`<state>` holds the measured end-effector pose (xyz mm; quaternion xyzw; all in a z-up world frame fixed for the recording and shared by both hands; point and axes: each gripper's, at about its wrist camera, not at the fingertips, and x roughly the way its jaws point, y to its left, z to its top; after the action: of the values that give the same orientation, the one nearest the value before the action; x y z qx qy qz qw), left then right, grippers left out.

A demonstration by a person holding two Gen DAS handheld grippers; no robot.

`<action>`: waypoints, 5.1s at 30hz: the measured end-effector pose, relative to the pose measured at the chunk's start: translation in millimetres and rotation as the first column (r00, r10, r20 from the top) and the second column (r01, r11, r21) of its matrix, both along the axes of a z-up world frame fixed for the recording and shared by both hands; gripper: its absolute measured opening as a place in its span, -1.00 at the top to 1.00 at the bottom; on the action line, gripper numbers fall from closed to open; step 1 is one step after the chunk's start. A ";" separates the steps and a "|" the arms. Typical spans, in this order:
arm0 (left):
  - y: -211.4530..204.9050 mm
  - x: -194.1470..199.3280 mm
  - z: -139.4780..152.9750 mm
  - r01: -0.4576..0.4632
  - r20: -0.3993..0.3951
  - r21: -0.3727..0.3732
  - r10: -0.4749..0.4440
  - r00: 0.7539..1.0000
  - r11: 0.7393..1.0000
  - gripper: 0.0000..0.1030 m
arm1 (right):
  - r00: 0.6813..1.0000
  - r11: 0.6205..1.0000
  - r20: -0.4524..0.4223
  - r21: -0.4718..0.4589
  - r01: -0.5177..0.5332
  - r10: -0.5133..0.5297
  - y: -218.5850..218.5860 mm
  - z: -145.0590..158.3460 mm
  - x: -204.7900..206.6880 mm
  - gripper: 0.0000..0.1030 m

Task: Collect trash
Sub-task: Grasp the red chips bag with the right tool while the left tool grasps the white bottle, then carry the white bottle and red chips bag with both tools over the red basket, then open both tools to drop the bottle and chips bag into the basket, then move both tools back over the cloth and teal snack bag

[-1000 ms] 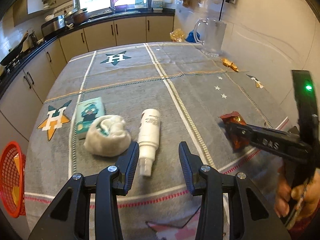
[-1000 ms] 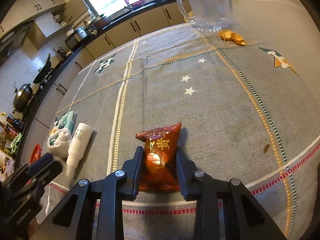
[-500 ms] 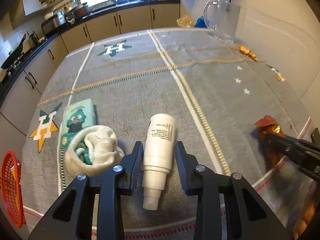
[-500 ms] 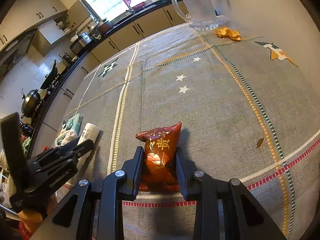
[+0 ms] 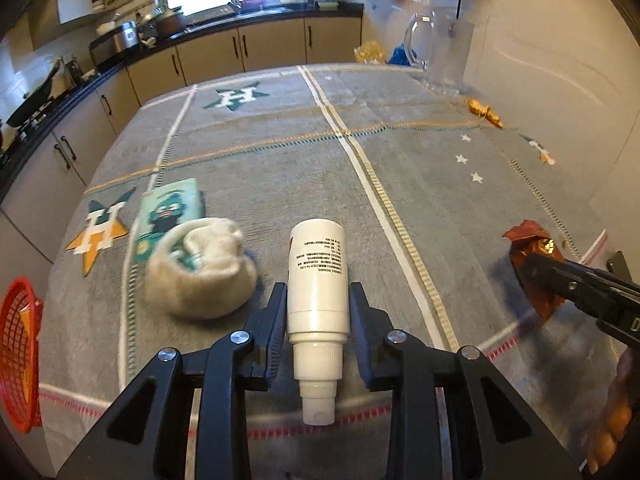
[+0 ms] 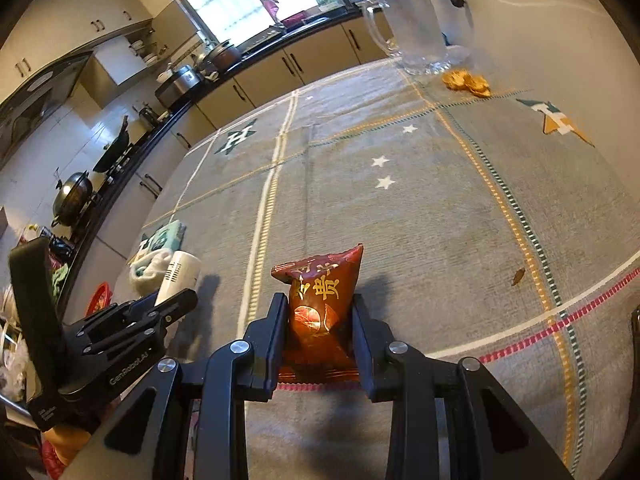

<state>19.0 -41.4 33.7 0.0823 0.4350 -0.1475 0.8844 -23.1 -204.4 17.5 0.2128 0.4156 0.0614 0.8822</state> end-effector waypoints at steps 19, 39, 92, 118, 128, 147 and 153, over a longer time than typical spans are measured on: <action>52.1 -49.7 19.6 -0.091 0.097 -0.024 0.093 0.991 0.996 0.44 | 0.987 0.985 0.031 -0.075 -0.156 0.159 72.9 14.3 -11.8 0.36; 79.2 -62.0 21.6 -0.131 0.107 -0.057 0.136 0.985 0.990 0.44 | 0.978 0.973 0.030 -0.104 -0.204 0.208 104.2 21.8 -20.1 0.36; 277.0 -65.2 41.1 -0.485 0.131 -0.161 0.506 0.853 0.860 0.44 | 0.841 0.832 0.038 -0.179 -0.526 0.540 301.9 59.6 36.1 0.35; 377.8 -46.3 7.9 -0.650 0.028 -0.177 0.664 0.748 0.739 0.43 | 0.751 0.751 0.013 -0.027 -0.659 0.660 427.3 35.2 103.0 0.13; 358.1 -49.5 20.6 -0.621 0.061 -0.171 0.637 0.768 0.765 0.42 | 0.807 0.809 0.049 -0.058 -0.585 0.588 367.8 48.0 94.5 0.10; 216.7 -33.1 45.6 -0.399 0.070 -0.137 0.410 0.909 0.907 0.14 | 0.953 0.949 0.009 -0.095 -0.299 0.301 176.1 29.0 96.5 -0.22; 183.4 -18.7 54.6 -0.373 0.054 -0.138 0.384 0.922 0.917 -0.10 | 0.934 0.930 -0.019 -0.091 -0.357 0.357 186.7 0.5 106.8 -0.21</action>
<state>0.3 141.9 88.3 -0.0533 0.3968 0.0027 0.9164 83.7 -17.8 18.0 0.0927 0.4506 0.2011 0.8648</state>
